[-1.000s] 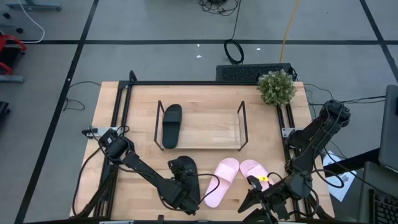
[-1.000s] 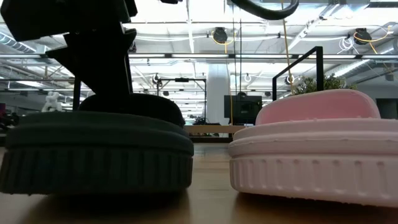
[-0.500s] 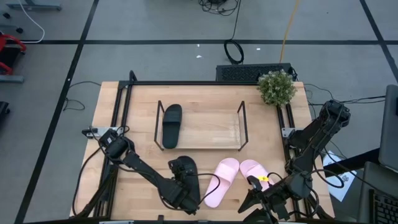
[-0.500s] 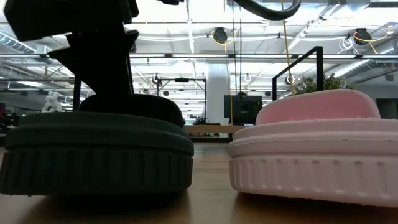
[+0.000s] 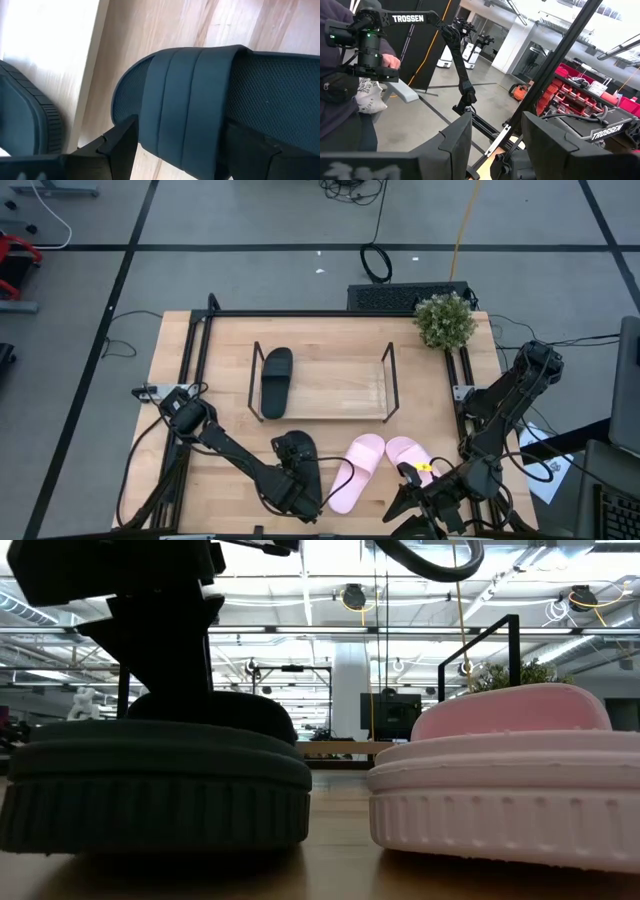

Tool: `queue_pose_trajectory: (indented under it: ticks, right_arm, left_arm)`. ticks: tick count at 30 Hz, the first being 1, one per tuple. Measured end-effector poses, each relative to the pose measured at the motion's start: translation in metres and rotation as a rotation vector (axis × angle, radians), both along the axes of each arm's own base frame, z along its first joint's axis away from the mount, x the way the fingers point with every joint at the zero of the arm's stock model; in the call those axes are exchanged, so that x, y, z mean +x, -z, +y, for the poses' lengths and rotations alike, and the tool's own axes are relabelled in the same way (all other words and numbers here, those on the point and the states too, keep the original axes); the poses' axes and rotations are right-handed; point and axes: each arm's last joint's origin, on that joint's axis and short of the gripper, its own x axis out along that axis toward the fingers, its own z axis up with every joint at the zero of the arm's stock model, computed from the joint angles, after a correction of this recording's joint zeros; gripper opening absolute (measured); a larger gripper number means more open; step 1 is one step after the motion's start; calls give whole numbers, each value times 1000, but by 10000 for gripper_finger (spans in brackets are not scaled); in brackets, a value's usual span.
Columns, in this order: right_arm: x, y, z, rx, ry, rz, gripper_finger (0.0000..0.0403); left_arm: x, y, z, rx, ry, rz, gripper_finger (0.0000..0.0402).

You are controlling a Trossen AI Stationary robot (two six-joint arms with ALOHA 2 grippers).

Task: Pick and place slides into the shelf
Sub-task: Put the black slipper on the shelf

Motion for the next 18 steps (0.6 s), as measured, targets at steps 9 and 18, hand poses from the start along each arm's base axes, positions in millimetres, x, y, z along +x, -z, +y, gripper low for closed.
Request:
queue_pose_trajectory:
  ticks: [9,18]
  right_arm:
    - [0,0,0,0,0,0,164]
    - [0,0,0,0,0,0,164]
  left_arm:
    - [0,0,-1,-9,33,22,255]
    - [0,0,-1,-11,26,21,255]
